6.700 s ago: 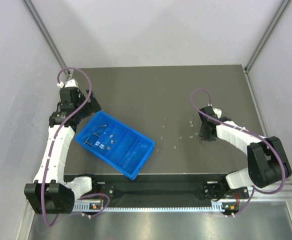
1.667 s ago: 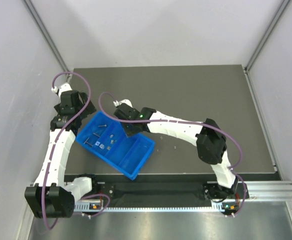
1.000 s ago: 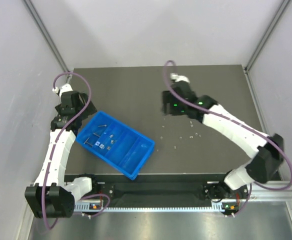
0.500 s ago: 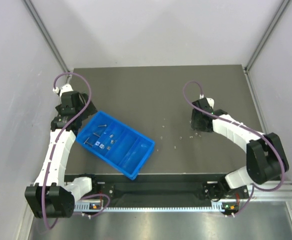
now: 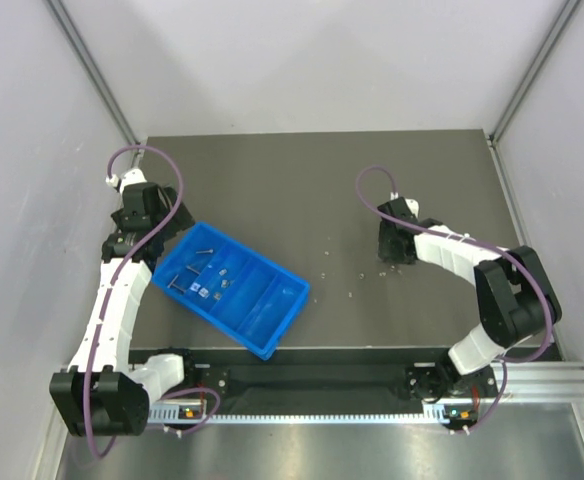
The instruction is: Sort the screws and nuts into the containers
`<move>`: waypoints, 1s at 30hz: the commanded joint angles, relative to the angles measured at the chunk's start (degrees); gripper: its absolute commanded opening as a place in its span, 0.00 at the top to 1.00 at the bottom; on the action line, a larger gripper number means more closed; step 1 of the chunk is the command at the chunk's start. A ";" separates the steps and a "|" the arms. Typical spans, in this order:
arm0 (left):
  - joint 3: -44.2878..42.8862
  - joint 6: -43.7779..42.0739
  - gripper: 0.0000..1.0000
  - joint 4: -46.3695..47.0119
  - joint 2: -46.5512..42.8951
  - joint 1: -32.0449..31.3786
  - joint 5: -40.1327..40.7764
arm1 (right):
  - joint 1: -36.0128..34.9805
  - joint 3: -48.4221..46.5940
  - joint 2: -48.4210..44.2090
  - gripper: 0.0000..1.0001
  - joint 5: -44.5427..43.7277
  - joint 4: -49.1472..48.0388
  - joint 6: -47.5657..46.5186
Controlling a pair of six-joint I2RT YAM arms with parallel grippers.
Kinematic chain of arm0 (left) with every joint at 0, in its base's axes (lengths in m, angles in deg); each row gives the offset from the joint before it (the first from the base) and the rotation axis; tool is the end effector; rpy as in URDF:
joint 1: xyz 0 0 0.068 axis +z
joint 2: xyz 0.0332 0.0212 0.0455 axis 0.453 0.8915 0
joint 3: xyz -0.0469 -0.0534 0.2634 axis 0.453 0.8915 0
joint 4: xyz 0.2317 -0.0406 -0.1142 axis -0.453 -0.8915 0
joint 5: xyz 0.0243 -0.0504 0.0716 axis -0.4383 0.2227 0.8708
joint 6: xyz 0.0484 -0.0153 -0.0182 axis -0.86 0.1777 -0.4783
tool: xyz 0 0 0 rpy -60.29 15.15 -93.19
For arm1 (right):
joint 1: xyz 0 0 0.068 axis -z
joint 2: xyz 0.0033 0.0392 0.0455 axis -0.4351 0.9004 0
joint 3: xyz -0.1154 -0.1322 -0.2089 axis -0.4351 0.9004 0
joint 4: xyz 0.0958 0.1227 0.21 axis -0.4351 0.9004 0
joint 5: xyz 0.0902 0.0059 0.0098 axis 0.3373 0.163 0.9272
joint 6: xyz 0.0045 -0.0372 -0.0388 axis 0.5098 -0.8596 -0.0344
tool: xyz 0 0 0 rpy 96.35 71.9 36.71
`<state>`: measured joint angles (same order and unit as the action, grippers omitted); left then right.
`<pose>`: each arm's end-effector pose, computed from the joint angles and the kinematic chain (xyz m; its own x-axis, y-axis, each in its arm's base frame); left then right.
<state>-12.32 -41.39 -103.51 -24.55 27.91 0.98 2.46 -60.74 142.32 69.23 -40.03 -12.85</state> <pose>0.2292 0.0127 0.3238 -0.4662 -0.3998 -0.7892 -0.4400 0.8787 -0.1853 0.2760 0.1086 0.1731 -0.8560 0.1082 -0.5055 0.1316 0.9913 -0.0105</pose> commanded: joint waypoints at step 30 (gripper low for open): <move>0.25 -0.48 0.02 2.18 -0.28 -0.01 -0.81 | 0.22 4.99 -0.90 0.62 -0.75 0.21 3.78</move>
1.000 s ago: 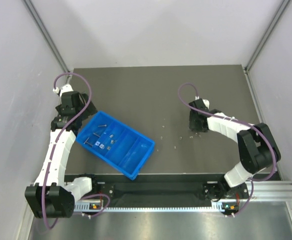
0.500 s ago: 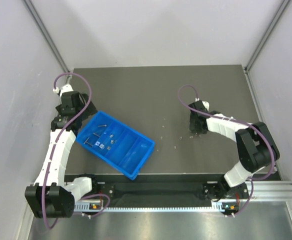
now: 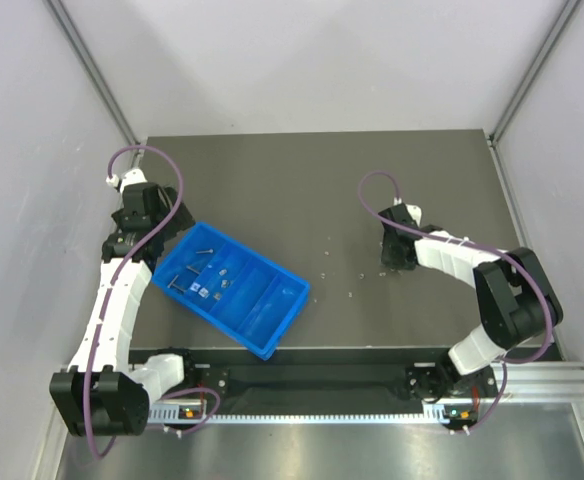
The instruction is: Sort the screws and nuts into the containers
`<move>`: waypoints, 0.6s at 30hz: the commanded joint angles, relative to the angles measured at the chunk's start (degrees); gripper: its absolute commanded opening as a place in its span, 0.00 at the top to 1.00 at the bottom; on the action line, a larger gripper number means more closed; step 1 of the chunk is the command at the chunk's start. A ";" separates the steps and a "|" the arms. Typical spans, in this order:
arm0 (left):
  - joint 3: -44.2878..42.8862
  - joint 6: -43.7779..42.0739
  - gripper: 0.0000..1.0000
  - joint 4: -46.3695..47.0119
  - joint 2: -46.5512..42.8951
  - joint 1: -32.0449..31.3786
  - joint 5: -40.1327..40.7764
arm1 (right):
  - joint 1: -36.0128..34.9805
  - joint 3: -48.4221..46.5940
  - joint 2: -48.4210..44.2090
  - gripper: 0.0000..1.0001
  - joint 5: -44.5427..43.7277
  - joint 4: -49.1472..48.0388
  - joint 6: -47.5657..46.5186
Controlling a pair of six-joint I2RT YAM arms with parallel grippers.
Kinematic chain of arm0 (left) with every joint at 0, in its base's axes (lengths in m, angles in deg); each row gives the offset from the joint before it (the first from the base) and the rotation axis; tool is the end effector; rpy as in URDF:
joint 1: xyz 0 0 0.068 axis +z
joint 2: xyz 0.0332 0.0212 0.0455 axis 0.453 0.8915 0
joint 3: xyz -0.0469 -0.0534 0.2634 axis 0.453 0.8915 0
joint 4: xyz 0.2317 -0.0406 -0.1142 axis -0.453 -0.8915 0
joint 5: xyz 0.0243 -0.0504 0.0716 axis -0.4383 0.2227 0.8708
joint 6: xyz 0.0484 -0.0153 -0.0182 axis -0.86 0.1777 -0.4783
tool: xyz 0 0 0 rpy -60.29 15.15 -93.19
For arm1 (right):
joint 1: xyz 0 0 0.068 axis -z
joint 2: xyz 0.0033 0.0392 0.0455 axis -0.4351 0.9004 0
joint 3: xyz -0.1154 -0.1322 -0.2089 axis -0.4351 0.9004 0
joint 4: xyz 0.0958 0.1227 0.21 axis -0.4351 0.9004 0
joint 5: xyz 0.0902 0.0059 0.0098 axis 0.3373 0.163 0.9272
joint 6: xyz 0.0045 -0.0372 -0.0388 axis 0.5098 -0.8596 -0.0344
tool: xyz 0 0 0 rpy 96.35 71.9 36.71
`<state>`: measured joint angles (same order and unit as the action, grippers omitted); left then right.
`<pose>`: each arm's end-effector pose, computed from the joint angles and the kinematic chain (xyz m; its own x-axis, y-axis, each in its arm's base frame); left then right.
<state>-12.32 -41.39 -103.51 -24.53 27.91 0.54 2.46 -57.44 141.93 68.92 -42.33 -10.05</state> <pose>0.2294 0.0124 0.3237 -0.4689 -0.4006 -0.7872 -0.4346 0.8805 -0.1892 0.2682 0.1050 0.1612 -0.8521 0.1542 -0.5001 0.1756 0.9844 0.0043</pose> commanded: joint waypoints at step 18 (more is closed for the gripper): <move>0.43 -0.48 0.02 2.27 -0.83 -0.09 -0.73 | -0.13 2.04 0.03 0.81 0.78 2.41 1.25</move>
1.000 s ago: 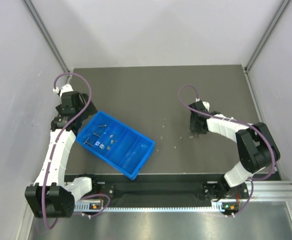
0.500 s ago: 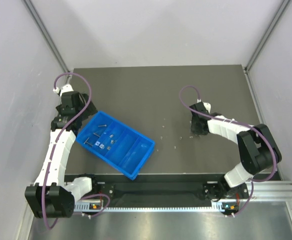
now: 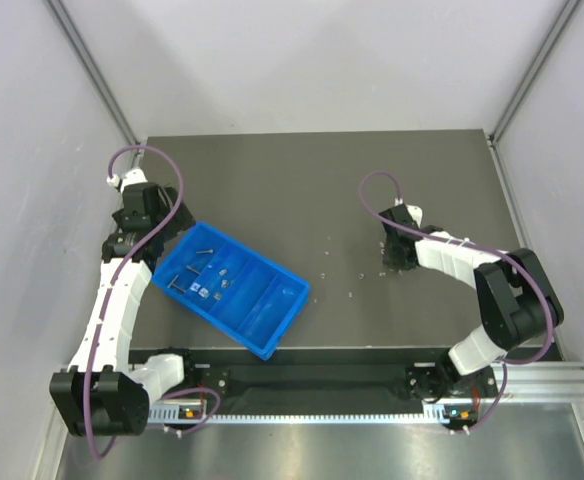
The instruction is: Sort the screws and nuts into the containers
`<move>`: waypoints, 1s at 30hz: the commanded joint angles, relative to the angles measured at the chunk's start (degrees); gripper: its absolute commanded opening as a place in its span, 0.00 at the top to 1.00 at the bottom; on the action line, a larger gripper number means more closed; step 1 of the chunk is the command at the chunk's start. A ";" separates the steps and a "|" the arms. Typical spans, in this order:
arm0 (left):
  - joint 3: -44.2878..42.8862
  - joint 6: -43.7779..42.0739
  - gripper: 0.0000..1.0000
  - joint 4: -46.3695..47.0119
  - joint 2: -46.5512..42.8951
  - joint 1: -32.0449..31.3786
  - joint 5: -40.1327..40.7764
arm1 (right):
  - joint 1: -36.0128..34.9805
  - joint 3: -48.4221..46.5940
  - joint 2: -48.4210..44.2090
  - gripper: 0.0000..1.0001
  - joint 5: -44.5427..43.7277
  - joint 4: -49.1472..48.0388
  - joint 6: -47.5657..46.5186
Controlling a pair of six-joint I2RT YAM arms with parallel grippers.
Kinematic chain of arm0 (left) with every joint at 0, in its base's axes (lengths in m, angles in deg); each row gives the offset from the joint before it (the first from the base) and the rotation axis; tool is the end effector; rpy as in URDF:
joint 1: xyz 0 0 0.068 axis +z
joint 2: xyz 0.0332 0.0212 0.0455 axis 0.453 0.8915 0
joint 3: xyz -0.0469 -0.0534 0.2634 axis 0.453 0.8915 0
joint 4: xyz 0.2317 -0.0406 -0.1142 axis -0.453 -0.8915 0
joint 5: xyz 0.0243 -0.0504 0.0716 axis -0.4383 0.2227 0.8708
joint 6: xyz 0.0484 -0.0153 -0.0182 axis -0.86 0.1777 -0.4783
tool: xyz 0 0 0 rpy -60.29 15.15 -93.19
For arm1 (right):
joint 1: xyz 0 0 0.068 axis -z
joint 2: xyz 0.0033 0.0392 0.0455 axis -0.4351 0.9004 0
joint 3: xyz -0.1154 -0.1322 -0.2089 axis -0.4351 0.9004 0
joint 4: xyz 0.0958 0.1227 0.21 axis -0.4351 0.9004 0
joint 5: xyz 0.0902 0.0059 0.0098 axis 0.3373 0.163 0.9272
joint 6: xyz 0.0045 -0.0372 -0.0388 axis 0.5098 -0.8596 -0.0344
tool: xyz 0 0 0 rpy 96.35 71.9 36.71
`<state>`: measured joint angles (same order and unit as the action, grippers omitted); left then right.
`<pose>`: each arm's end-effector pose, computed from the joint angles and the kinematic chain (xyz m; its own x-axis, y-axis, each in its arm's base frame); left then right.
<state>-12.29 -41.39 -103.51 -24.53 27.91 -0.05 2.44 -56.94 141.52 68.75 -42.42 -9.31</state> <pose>0.2294 0.0121 0.3235 -0.4725 -0.4017 -0.7845 -0.4275 0.8828 -0.1946 0.2663 0.1042 0.1609 -0.8491 0.1665 -0.5013 0.1876 0.9822 0.0085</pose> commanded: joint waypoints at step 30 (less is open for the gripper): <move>0.50 -0.39 0.02 2.27 -0.91 -0.01 -0.23 | -28.84 -39.54 7.63 0.91 -3.87 16.74 -1.16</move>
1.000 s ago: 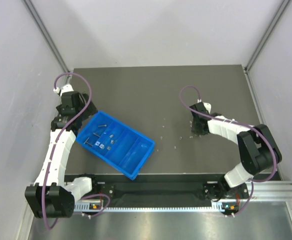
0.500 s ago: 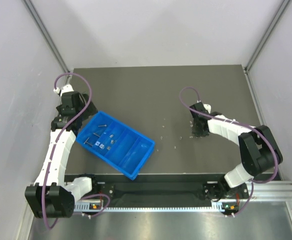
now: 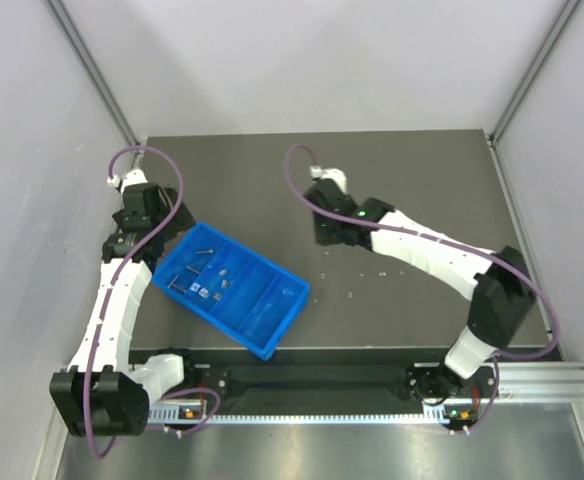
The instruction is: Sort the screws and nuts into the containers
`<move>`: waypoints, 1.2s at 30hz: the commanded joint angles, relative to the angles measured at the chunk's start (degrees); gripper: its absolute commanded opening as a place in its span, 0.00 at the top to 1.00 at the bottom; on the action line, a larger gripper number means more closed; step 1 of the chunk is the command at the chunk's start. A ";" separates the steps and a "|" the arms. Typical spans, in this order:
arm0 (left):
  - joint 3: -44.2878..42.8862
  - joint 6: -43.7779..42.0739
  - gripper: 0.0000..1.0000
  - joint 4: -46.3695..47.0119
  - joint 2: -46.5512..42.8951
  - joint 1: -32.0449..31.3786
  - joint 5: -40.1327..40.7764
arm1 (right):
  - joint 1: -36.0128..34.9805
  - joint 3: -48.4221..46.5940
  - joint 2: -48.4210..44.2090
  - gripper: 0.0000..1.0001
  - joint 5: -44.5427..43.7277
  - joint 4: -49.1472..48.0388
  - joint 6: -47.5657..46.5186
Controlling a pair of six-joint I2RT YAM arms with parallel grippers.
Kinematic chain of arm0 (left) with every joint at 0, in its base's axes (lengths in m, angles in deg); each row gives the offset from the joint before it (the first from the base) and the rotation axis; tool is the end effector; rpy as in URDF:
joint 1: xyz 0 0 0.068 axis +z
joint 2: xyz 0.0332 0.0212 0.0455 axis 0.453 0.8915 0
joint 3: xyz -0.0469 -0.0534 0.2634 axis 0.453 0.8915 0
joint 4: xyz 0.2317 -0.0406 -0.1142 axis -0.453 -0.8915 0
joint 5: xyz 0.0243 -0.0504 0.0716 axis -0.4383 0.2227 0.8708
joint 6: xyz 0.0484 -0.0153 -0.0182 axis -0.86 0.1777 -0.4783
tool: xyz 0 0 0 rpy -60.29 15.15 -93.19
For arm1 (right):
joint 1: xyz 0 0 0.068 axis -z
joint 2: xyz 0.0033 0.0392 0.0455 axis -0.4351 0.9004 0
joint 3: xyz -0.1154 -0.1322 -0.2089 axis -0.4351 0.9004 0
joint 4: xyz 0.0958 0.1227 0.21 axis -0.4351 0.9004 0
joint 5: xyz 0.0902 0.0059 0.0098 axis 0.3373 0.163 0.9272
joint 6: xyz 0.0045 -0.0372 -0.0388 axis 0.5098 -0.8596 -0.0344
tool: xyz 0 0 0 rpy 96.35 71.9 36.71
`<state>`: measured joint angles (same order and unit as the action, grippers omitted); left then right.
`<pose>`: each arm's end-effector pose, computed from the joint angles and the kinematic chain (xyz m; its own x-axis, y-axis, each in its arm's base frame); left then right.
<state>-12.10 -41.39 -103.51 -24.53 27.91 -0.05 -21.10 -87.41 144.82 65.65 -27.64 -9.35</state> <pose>0.2294 0.0121 0.3224 -0.4751 -0.4017 -0.7829 -0.4281 0.8828 -0.1932 0.2480 0.2478 0.2881 -0.7427 -0.0903 -0.6635 -0.2020 0.9749 0.0935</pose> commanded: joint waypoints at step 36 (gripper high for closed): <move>0.39 -0.48 0.02 2.19 -1.62 -0.09 -0.49 | -12.00 -20.21 6.85 0.28 5.83 1.70 -5.88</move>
<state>-12.07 -41.39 -103.51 -24.58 27.91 -0.49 -37.30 -108.35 163.15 73.06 -25.63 -16.72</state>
